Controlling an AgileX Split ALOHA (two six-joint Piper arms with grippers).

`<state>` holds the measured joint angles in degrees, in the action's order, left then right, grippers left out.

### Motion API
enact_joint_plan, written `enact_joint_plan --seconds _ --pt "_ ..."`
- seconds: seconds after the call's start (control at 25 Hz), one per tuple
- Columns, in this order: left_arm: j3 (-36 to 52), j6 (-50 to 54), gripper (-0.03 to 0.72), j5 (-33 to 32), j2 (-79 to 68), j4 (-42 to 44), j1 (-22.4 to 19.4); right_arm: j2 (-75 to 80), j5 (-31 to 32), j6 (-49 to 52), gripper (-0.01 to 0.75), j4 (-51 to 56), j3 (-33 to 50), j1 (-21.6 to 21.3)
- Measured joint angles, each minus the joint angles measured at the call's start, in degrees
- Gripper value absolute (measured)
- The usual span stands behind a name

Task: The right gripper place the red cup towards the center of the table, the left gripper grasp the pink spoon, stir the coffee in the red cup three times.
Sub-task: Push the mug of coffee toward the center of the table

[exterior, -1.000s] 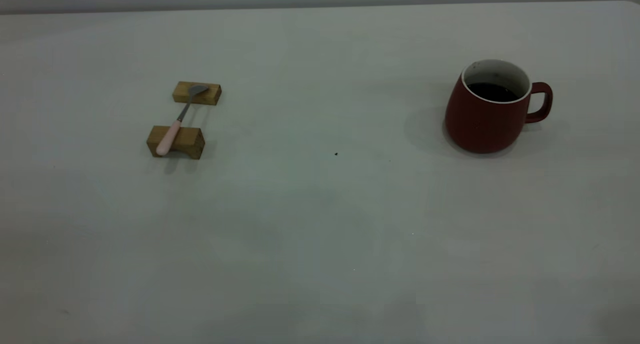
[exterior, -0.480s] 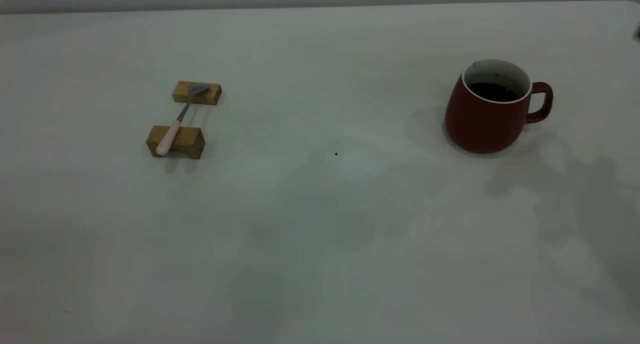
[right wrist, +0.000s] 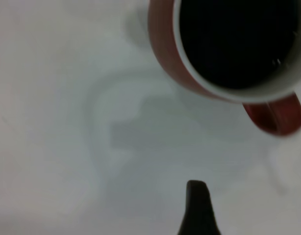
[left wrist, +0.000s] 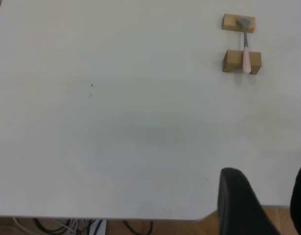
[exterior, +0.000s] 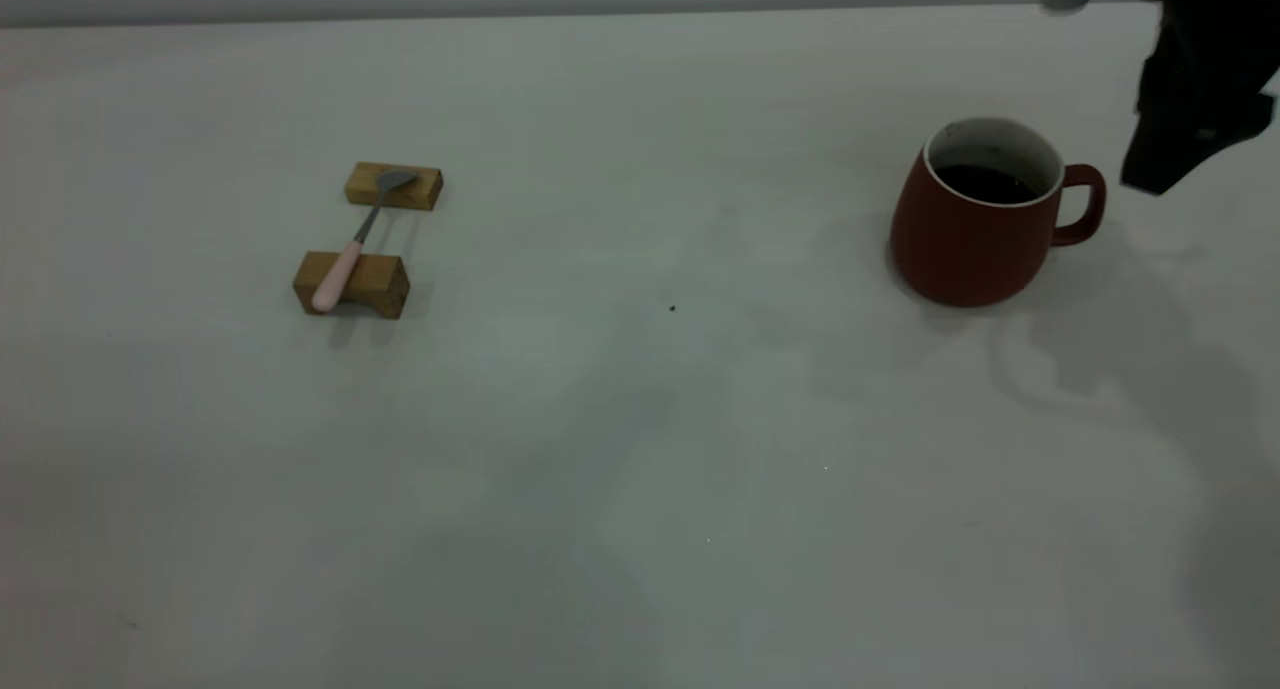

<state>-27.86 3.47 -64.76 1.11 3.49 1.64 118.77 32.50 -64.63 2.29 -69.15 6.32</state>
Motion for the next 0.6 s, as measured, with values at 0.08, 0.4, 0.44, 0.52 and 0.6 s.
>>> enact_joint_plan --seconds 0.08,0.4,0.44,0.52,0.6 --pt "0.0 0.0 0.342 0.0 0.0 0.0 0.0 2.0 -0.1 -3.1 0.591 0.0 -1.3 0.0" --pt "0.0 0.0 0.342 0.0 0.0 0.0 0.0 7.3 -5.5 -11.8 0.591 0.0 -3.0 0.0" --pt "0.0 0.0 0.342 0.0 0.0 0.0 0.0 7.8 -6.3 -12.3 0.591 0.0 -3.0 0.0" --pt "0.0 0.0 0.342 0.0 0.0 0.0 0.0 8.4 -8.0 -12.6 0.591 -0.1 -3.0 0.0" --pt "0.0 0.0 0.342 0.0 0.0 0.0 0.0 9.0 -9.2 -13.2 0.591 -0.1 -3.0 0.0"
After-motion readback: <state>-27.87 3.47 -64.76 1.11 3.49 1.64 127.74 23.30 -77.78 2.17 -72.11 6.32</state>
